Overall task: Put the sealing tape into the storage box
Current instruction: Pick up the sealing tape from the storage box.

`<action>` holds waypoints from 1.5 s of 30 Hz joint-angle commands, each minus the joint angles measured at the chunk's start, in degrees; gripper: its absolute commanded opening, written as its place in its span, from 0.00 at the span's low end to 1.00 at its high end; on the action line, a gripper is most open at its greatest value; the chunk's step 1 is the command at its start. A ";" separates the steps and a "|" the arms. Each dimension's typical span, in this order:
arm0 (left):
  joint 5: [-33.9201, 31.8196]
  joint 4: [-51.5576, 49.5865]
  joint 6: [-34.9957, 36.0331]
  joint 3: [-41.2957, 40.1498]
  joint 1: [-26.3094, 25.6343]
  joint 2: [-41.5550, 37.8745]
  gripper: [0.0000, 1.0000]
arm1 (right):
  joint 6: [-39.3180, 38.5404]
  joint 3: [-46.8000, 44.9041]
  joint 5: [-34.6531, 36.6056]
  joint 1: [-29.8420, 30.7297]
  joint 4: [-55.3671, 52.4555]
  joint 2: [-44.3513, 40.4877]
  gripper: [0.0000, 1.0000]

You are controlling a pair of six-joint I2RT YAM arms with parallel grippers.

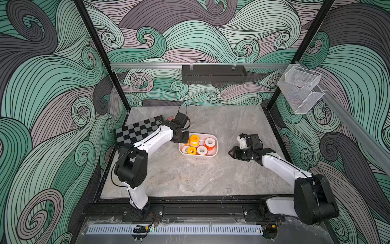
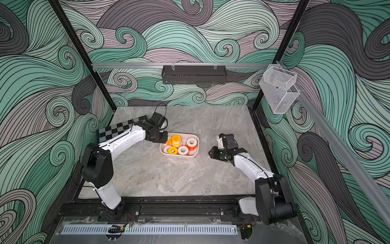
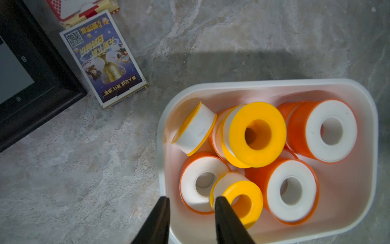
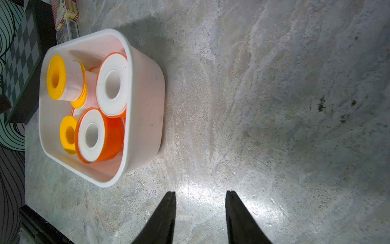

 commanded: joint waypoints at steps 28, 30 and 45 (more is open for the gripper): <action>3.68 5.29 14.48 2.68 2.37 8.25 0.39 | -0.95 1.01 -1.40 1.05 -0.85 0.82 0.43; 2.78 5.22 14.81 3.14 2.34 8.65 0.39 | -1.00 1.04 -1.44 1.05 -0.91 1.06 0.43; -0.25 6.37 16.44 5.58 2.38 11.03 0.43 | -1.48 2.00 -1.30 1.11 -1.81 1.97 0.43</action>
